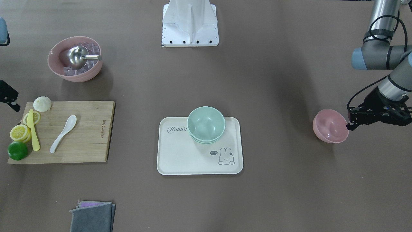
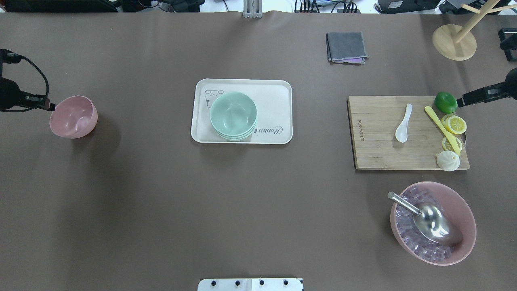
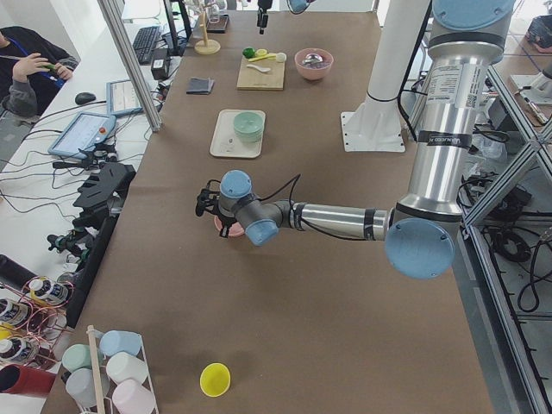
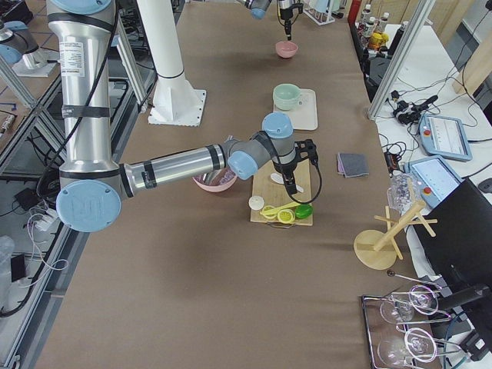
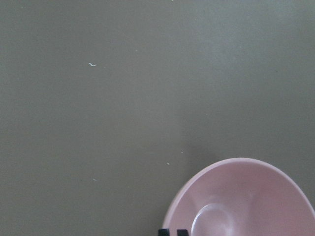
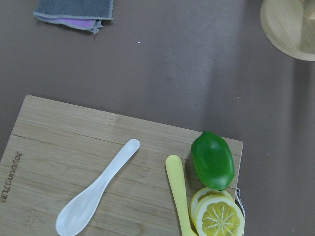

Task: Stack pink bowl on green and place spoon
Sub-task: 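Lift the pink bowl with the left gripper and carry it over the green bowl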

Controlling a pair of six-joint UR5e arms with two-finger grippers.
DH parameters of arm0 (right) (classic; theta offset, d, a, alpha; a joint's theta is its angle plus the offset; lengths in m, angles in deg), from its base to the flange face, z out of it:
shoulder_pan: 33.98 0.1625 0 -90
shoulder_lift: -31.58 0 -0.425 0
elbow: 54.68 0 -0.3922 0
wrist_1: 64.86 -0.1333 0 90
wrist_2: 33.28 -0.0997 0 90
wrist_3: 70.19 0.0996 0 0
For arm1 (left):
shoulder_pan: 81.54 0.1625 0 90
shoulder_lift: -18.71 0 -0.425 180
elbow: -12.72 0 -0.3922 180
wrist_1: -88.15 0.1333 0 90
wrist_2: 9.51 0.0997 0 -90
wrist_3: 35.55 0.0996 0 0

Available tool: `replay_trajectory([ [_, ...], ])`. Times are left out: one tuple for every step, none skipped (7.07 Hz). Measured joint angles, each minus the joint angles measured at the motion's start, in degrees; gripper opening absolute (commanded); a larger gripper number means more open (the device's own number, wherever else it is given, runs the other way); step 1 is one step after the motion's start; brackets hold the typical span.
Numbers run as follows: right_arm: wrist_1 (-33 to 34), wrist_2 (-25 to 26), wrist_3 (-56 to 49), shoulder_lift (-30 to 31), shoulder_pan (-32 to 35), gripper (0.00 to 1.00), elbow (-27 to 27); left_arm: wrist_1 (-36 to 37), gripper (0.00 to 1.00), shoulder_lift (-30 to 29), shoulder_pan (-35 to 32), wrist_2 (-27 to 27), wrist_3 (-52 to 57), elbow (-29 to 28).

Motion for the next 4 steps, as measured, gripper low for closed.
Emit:
replay_trajectory([
  [0.0, 0.0, 0.0, 0.0, 0.0, 1.00, 0.0, 0.0, 0.38, 0.0, 0.0, 0.6, 0.1, -0.3],
  [0.0, 0.0, 0.0, 0.0, 0.0, 1.00, -0.1, 0.0, 0.38, 0.0, 0.1, 0.8, 0.2, -0.6],
  [0.0, 0.0, 0.0, 0.0, 0.0, 1.00, -0.1, -0.1, 0.37, 0.0, 0.5, 1.1, 0.2, -0.9],
  [0.0, 0.0, 0.0, 0.0, 0.0, 1.00, 0.0, -0.2, 0.34, -0.1, 1.7, 1.5, 0.1, -1.0],
])
